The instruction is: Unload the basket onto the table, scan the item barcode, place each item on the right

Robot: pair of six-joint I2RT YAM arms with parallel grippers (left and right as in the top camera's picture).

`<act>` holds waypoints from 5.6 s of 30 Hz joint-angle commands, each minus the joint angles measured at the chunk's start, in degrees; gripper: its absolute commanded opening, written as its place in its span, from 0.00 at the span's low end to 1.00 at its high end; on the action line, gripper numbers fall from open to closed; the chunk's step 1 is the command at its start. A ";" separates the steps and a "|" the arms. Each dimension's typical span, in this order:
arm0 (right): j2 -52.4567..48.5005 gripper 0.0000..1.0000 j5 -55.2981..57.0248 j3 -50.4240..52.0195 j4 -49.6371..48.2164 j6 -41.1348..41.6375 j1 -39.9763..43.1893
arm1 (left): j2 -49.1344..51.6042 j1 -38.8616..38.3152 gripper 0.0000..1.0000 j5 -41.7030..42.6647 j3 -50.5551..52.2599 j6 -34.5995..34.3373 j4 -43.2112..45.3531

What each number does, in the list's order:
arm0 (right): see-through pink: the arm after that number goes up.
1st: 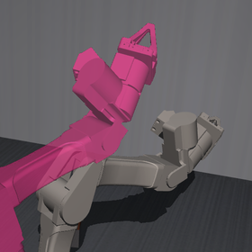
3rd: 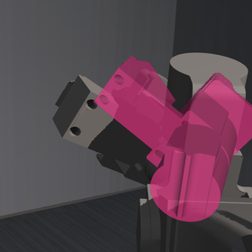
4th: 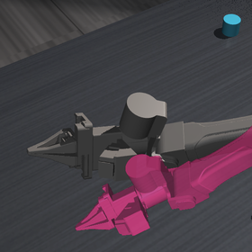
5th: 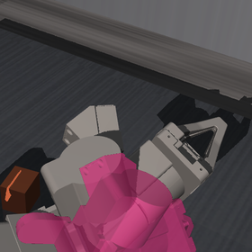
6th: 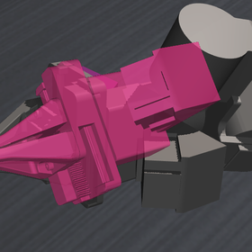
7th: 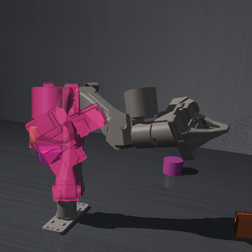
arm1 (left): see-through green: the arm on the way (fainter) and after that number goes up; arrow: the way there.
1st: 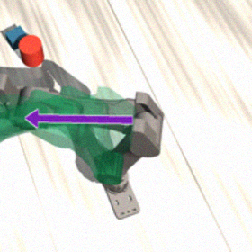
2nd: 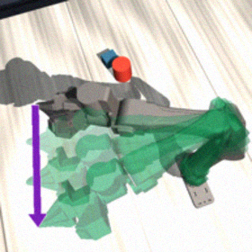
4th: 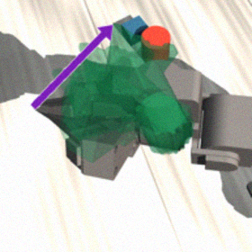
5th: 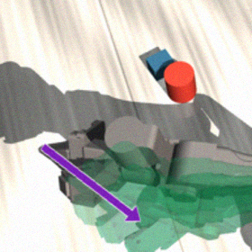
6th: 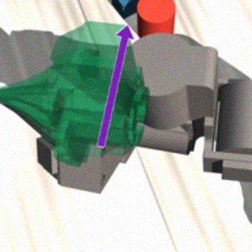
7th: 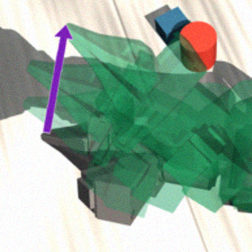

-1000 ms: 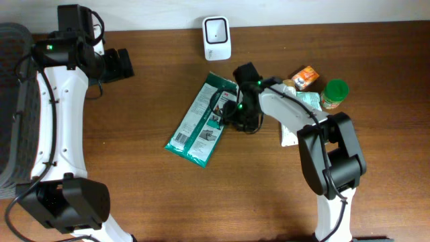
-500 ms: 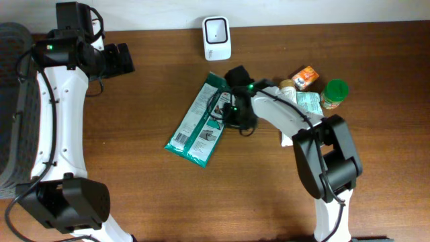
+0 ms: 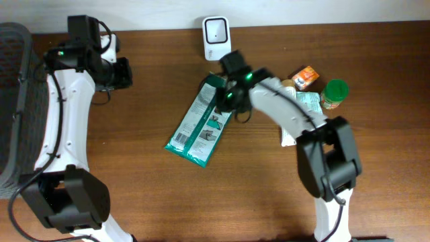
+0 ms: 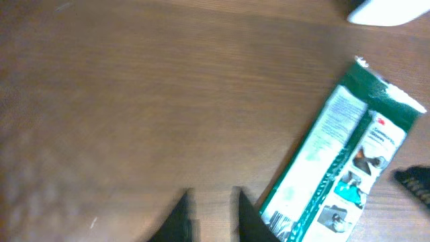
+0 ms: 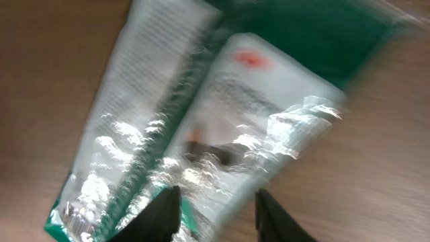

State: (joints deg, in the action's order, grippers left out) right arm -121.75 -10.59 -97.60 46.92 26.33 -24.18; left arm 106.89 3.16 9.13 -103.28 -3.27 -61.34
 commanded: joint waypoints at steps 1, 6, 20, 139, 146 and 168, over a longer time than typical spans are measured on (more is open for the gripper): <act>2.19 0.26 3.02 -2.36 5.01 1.68 3.15 | 1.77 -2.60 0.00 8.13 5.53 8.09 3.82; -0.61 0.12 8.17 -1.66 8.39 6.36 3.69 | 2.69 -9.46 0.00 8.07 14.38 8.37 5.81; -6.08 0.09 7.61 -1.62 9.44 8.31 3.08 | 3.06 -13.29 0.00 9.77 32.87 4.09 16.09; -3.72 0.66 -12.76 -8.96 8.68 -5.14 5.22 | 11.37 -6.93 0.28 -3.98 0.72 -7.72 -10.19; -5.38 0.61 -15.67 -8.00 17.79 -6.05 1.25 | 11.37 -8.24 0.25 -4.24 11.39 4.22 8.85; -5.38 0.05 -6.23 6.21 -8.46 11.32 -2.97 | 16.02 -9.35 0.02 3.65 16.90 1.31 2.97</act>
State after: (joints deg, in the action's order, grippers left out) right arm -126.80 -18.83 -92.05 39.70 37.26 -28.03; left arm 121.89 -5.39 9.02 -90.30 -0.21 -58.26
